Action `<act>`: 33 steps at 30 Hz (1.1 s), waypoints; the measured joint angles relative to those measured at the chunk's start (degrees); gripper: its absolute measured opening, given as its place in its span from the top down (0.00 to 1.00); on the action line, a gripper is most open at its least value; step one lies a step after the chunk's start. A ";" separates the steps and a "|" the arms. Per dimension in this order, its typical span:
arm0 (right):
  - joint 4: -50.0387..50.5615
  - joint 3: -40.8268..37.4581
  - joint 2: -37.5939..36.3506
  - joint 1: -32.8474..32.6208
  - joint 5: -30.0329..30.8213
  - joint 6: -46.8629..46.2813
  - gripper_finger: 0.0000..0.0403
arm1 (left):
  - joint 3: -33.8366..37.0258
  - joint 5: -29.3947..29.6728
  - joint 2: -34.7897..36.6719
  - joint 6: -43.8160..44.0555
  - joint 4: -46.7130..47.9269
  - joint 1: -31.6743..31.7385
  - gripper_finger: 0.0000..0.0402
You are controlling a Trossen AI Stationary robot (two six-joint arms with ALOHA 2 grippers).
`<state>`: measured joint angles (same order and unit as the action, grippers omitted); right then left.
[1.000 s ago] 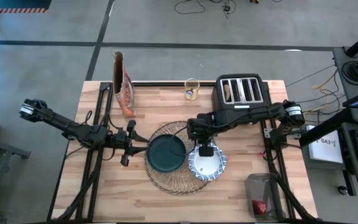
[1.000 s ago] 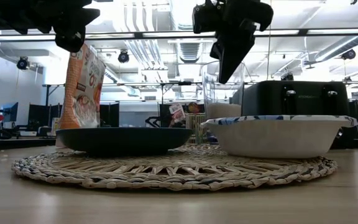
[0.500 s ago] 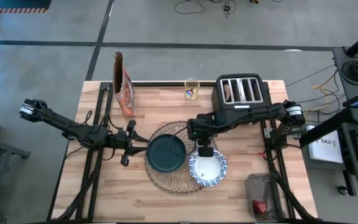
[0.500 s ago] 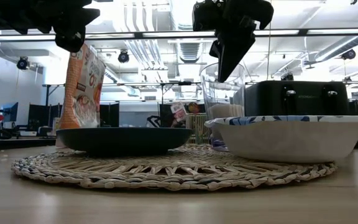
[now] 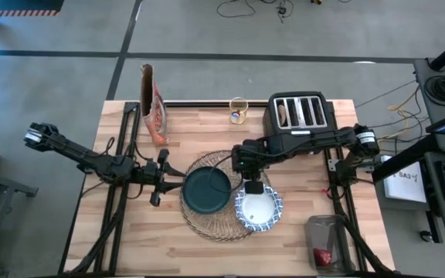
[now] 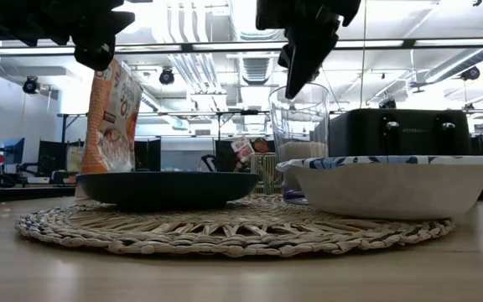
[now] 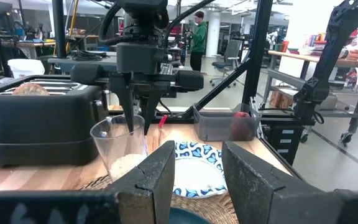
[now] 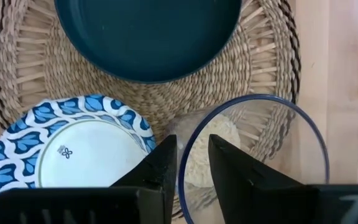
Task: Arrange a breakfast setting
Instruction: Put the cup of milk on the brown table placemat
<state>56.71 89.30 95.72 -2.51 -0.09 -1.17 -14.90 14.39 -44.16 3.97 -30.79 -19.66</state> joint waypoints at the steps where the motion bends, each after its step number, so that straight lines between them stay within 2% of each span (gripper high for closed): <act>1: -0.01 -0.04 0.00 -0.07 -0.07 -0.56 0.81 | 0.00 0.00 0.00 0.00 0.02 0.00 0.71; 13: 0.09 -0.42 0.00 -1.55 -0.53 -3.41 0.84 | 0.00 -0.02 0.00 0.00 0.16 -0.01 0.71; 21: 0.20 -0.44 0.00 -2.01 -0.36 -3.40 0.97 | 0.00 -0.02 0.00 0.13 0.16 -0.01 0.71; 33: 0.11 -0.44 0.00 -2.01 1.55 -2.86 0.98 | 0.00 -0.02 0.00 0.17 0.16 0.00 0.71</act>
<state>56.82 88.86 95.72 -4.51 1.47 -4.02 -14.90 14.37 -44.16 4.14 -30.63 -19.66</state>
